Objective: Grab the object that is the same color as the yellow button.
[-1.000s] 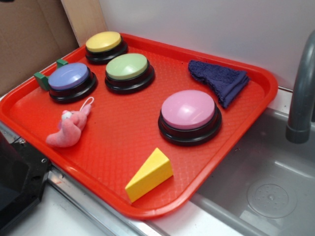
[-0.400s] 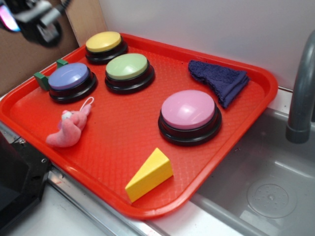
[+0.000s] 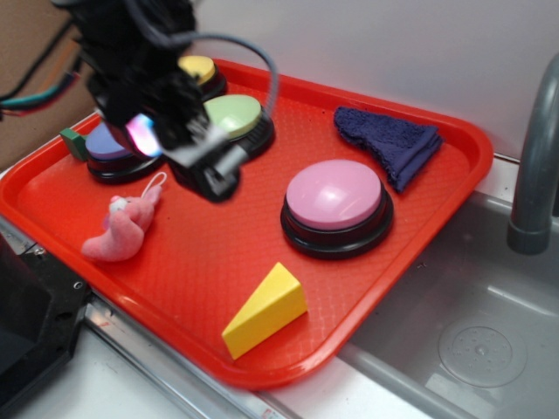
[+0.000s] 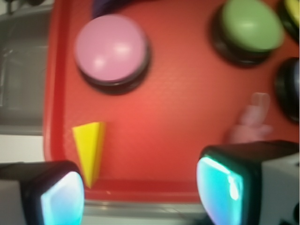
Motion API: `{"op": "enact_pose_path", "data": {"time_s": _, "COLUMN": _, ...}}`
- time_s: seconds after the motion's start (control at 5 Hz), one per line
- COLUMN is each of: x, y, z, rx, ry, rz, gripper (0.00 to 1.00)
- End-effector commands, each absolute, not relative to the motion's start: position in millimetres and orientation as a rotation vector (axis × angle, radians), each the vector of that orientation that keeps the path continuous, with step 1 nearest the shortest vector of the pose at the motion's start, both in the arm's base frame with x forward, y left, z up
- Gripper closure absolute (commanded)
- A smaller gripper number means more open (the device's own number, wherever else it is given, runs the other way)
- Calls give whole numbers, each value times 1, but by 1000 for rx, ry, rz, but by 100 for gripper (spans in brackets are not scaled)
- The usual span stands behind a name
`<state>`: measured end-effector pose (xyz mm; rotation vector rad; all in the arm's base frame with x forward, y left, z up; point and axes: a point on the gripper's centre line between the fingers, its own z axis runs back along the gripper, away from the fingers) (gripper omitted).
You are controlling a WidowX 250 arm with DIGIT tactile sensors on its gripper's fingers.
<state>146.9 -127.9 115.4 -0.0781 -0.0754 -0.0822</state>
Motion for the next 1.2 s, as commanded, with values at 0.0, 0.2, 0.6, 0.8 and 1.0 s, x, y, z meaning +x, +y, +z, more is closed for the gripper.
{"op": "enact_pose_path", "data": {"time_s": 0.0, "x": 155, "y": -153, "z": 71, "rx": -104, "ry": -19, "rz": -193, "gripper": 0}}
{"op": "enact_pose_path", "data": {"time_s": 0.2, "x": 150, "y": -161, "z": 56, "rx": -181, "ry": 16, "rz": -251, "gripper": 0}}
{"op": "enact_pose_path", "data": {"time_s": 0.6, "x": 136, "y": -171, "z": 41, "rx": -163, "ry": 6, "rz": -239, "gripper": 0}}
{"op": "enact_pose_path", "data": {"time_s": 0.8, "x": 133, "y": -173, "z": 38, "rx": -159, "ry": 19, "rz": -210, "gripper": 0}}
{"op": "enact_pose_path", "data": {"time_s": 1.0, "x": 128, "y": -176, "z": 33, "rx": -129, "ry": 20, "rz": -190, "gripper": 0}}
